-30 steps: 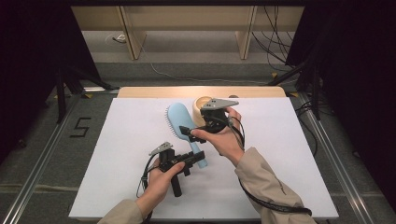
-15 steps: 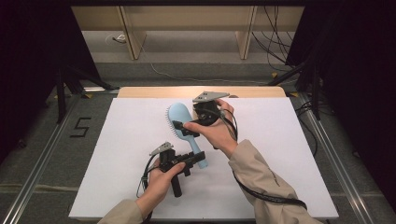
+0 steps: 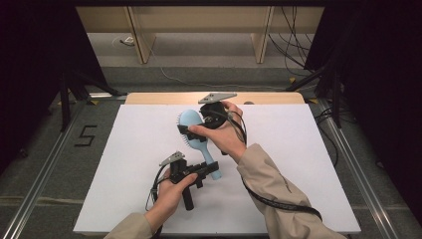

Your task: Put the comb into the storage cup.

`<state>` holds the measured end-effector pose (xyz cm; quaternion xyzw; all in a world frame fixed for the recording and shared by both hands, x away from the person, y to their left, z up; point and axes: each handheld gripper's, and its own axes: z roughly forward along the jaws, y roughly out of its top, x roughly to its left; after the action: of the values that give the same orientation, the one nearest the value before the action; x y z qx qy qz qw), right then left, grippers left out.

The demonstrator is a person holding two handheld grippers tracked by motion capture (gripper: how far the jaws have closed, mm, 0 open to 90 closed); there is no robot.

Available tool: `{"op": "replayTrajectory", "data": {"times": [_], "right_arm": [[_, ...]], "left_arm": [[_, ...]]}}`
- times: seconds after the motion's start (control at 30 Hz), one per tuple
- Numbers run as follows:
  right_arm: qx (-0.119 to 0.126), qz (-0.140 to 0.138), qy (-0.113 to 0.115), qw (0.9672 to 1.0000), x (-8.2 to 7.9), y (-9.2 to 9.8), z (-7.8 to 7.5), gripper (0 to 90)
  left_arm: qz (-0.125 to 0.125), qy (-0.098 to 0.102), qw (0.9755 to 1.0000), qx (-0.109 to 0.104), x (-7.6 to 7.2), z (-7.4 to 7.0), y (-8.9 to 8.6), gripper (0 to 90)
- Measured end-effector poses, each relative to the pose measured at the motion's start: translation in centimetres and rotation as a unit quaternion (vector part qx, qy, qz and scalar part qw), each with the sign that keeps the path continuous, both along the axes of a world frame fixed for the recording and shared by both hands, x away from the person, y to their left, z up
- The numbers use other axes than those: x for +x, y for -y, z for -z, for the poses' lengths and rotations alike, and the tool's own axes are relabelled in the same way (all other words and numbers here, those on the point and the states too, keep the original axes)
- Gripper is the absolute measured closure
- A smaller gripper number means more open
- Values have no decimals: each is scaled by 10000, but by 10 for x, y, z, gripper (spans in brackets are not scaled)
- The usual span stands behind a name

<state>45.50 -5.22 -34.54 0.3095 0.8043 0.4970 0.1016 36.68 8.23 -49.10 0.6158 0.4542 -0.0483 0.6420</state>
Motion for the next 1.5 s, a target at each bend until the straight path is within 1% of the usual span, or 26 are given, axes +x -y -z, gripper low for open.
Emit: {"op": "replayTrajectory", "data": {"times": [0.3, 0.47, 0.67, 0.9, 1.27, 1.5], "right_arm": [[-38, -19, -60, 10000, 5, -8, 0, 4], [-31, 12, -142, 9999, 9, -8, 2, 6], [6, 73, -186, 9998, 10, -8, 3, 29], [-2, 59, -241, 9997, 11, -9, 4, 44], [55, 121, -330, 9994, 10, -10, 5, 90], [45, 168, -383, 9991, 9, -10, 5, 151]], "left_arm": [[7, 5, 10000, 1, 0, 0, 0, 662], [14, 5, 10000, 6, 0, 0, 0, 662], [12, 7, 10000, 10, 0, 0, 0, 663], [7, 7, 10000, 23, 0, 0, 0, 662], [26, 41, 10000, 60, 0, 0, 0, 662], [39, 61, 9999, 87, 0, 0, 0, 662]]}}
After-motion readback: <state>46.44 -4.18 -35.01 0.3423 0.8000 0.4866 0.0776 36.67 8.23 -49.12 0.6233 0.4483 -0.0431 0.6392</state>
